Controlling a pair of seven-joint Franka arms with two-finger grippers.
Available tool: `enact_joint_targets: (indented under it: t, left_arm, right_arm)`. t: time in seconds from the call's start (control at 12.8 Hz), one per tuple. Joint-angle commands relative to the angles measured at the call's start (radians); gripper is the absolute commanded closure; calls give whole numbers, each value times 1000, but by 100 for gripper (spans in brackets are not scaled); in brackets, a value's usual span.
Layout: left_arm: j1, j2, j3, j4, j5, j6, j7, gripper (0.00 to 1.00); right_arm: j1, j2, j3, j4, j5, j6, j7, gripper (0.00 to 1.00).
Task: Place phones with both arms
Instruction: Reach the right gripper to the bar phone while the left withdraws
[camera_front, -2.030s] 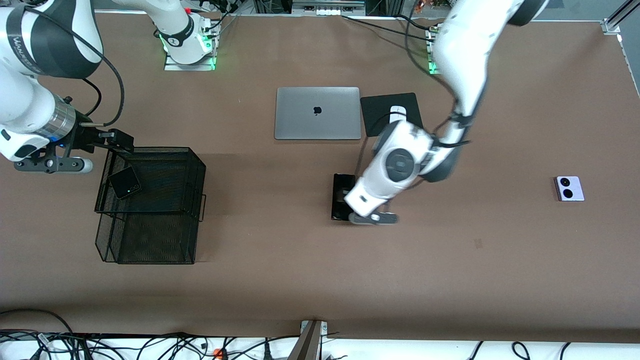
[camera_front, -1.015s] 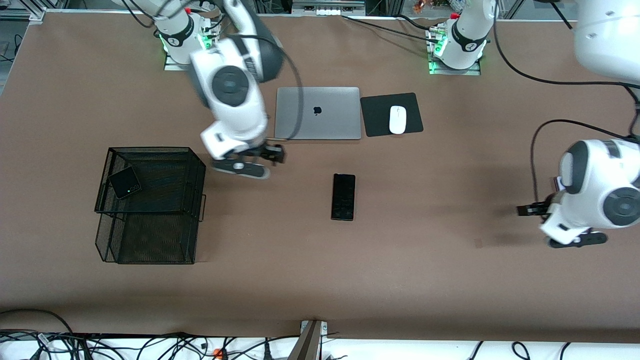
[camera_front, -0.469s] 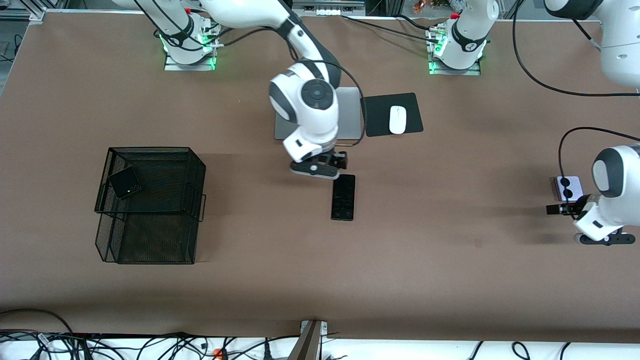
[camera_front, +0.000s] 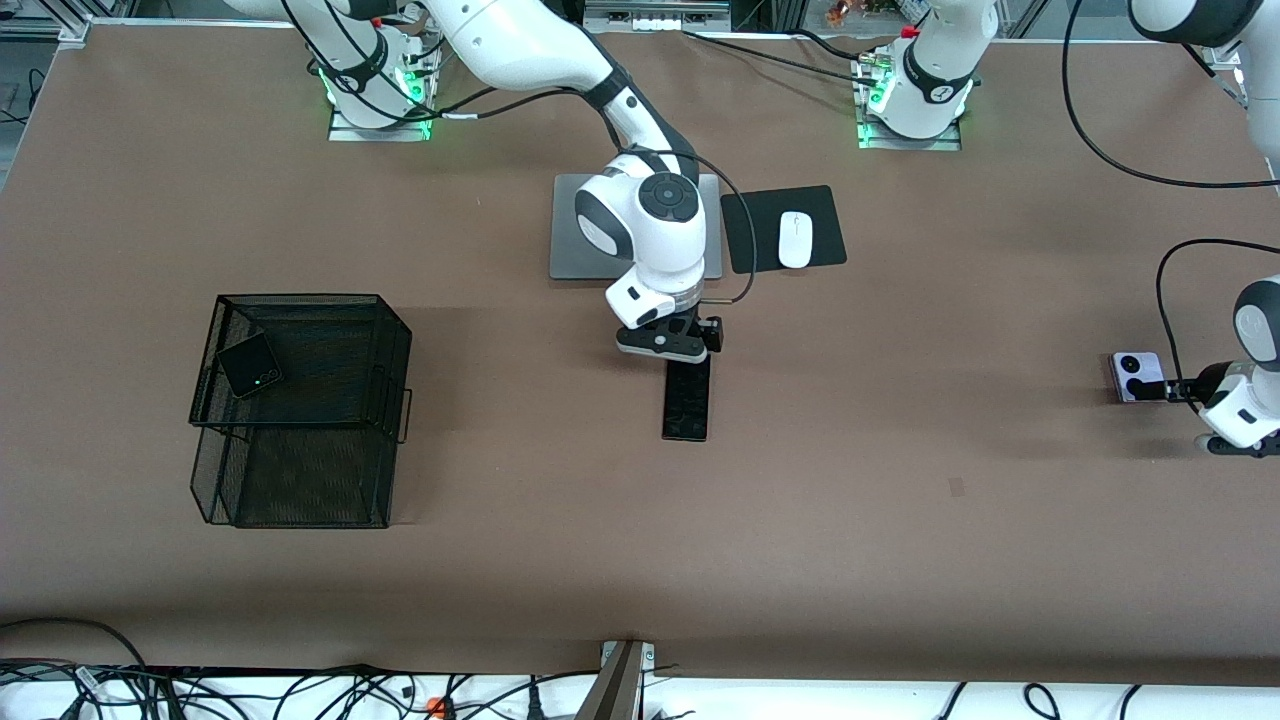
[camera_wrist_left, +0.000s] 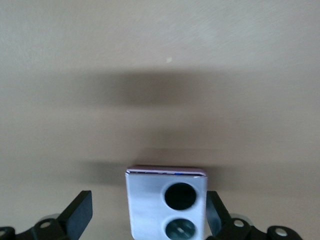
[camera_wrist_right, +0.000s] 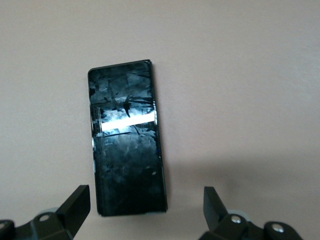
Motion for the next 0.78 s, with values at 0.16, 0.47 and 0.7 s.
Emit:
enact_joint_targets:
  t: [0.16, 0.47, 0.7]
  left_arm:
    - [23, -7, -19, -59, -35, 51, 24, 0]
    - [25, -10, -19, -59, -79, 30, 24, 0]
    - [23, -16, -19, -51, -79, 4, 64, 0]
  right_arm:
    - [27, 74, -20, 39, -93, 94, 28, 0]
    - [60, 154, -63, 123, -97, 100, 31, 0]
    - [65, 169, -66, 134, -99, 99, 54, 0]
